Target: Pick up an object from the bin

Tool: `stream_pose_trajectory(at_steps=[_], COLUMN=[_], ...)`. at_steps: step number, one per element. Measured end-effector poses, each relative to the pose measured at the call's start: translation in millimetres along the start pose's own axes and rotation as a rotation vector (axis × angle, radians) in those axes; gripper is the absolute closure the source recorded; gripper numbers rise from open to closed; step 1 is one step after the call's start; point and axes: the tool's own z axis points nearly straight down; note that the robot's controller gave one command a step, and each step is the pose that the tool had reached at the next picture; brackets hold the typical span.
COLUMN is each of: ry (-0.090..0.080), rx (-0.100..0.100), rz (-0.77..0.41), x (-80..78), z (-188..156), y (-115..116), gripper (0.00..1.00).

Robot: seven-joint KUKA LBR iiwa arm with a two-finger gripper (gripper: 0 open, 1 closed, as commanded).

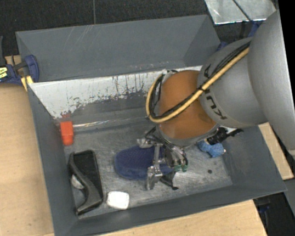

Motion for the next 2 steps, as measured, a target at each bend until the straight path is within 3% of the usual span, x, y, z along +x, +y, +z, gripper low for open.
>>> stream_pose_trajectory(at_steps=[1, 2], ry=[0.001, -0.007], rx=[0.002, 0.001], rz=[-0.001, 0.001], x=[-1.6, -4.2], z=[-2.1, -3.9], y=[0.6, 0.8], gripper=[0.0, 1.0])
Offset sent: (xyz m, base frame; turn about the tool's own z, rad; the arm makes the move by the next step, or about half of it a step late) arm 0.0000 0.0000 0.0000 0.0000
